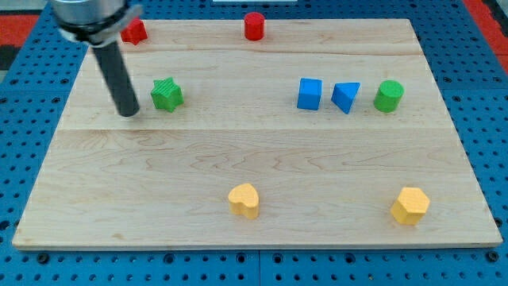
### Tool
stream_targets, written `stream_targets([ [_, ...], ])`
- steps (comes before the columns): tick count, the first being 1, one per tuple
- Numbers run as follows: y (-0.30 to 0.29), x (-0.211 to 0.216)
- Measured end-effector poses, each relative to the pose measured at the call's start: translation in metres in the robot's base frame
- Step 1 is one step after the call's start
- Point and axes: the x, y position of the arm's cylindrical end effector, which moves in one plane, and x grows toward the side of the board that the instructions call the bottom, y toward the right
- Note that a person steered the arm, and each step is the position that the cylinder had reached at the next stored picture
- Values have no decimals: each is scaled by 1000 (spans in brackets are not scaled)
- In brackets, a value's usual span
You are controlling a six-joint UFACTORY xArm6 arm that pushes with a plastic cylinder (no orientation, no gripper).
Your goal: Slide the green star towards the blue cube
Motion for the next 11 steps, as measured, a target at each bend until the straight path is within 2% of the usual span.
stream_targets([
  [1, 6, -16],
  [3, 99, -28],
  [4, 90, -46],
  [5, 141, -58],
  [6, 166, -41],
  [7, 123, -46],
  [9, 118, 0],
  [11, 195, -15],
])
